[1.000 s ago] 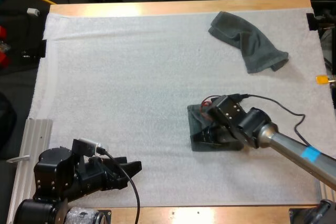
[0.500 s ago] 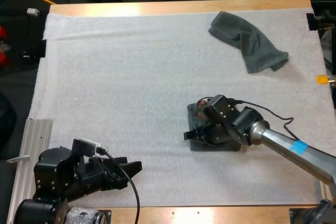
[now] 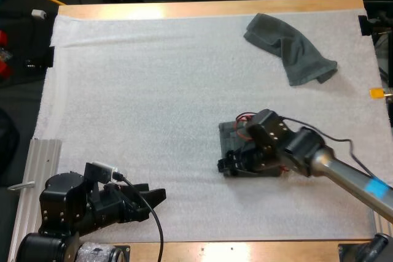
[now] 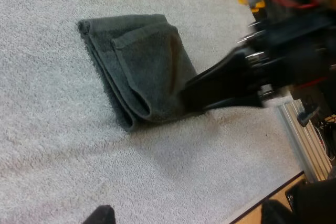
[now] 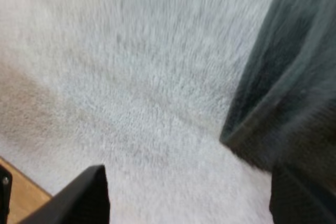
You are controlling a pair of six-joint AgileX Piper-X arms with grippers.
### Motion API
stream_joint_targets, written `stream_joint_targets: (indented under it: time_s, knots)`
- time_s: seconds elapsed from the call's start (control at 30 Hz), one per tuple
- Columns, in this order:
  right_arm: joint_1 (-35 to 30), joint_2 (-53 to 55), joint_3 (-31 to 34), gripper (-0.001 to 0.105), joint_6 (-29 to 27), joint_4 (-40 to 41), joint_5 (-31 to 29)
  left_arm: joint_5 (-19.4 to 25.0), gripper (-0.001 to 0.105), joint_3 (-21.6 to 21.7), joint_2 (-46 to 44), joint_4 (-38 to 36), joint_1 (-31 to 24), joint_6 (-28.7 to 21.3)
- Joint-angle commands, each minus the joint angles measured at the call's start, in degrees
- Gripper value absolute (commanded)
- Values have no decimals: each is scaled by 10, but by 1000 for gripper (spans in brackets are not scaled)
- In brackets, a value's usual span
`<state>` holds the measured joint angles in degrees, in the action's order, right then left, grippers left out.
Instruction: Pick towel from pile, fold and stack
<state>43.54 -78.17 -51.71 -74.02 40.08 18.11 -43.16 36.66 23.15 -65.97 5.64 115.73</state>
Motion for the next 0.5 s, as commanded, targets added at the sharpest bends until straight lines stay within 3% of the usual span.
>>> stream_joint_targets:
  time_s: [0.0,0.47]
  knots:
    - [1,21,-3,63,-9,16,-18,-8,56,4,-2,1,0,-3]
    - [1,286,-3,63,-6,160,-137,-8,56,4,-2,1,0,-3]
